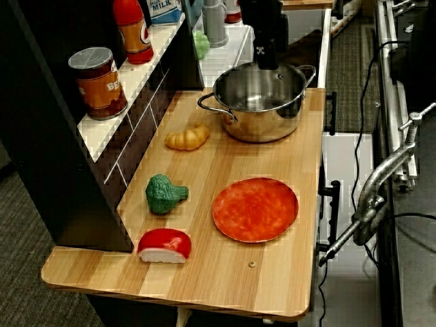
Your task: Lift pot
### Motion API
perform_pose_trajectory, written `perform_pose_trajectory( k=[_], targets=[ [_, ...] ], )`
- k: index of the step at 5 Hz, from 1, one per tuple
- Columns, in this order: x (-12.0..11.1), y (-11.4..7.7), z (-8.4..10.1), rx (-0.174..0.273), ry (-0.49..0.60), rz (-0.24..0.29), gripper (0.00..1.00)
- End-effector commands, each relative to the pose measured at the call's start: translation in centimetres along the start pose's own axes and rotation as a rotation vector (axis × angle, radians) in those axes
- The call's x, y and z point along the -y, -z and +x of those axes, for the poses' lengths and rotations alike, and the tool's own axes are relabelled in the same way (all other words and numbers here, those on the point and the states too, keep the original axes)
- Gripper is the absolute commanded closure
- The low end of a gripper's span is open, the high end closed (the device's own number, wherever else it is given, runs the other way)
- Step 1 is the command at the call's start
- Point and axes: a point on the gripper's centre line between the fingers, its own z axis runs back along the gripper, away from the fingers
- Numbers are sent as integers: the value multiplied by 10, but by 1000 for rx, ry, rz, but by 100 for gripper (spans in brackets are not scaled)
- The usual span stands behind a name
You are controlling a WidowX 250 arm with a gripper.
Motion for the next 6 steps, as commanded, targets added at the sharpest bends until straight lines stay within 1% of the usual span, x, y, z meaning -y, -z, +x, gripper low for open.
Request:
perform_pose_trajectory(
  k=[1,2,3,4,5,6],
  targets=[
    [6,2,-5,128,-64,-52,0],
    [6,9,-13,117,-80,-67,0],
    [5,16,-19,97,-82,-49,0],
    [3,18,-22,105,-89,-41,0],
    [0,24,-22,92,-97,-36,0],
    [-2,27,-24,73,-118,-51,100]
  ],
)
